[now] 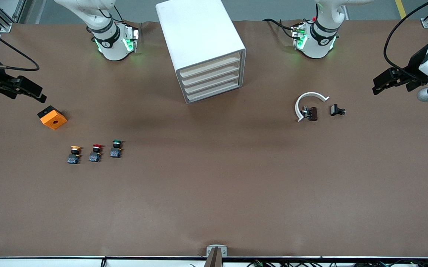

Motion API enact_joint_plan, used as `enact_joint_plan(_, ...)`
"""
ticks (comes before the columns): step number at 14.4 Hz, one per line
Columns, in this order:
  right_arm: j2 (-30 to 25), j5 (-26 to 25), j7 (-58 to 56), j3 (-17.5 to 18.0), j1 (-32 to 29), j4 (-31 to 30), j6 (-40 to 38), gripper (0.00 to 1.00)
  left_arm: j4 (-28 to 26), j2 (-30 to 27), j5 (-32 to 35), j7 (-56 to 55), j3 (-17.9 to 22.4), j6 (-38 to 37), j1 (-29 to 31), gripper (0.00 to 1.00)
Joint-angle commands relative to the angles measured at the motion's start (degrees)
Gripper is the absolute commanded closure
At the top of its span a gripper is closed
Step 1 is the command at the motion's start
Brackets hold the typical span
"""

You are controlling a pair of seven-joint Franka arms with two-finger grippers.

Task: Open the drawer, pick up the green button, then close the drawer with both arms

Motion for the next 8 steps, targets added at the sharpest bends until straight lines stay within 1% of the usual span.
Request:
enact_joint_plan(1,0.6,1.2,0.1,-5.2,4.7,2.0,-0.5,0.0,1.5,0.0,0.3,0.8,0.0,-0.3,0.1,0.0)
enact_joint_plan(4,0.7,1.0,0.1,-5.5,6.1,2.4,-0.6,0.0,1.5,0.0,0.4,0.8,0.0,-0.6,0.1,0.0)
enact_joint_plan(8,0.8,0.7,-0.1,-5.4,5.7,2.4,-0.5,0.0,1.6,0.0,0.4,0.7,0.0,-1.0,-0.1,0.0)
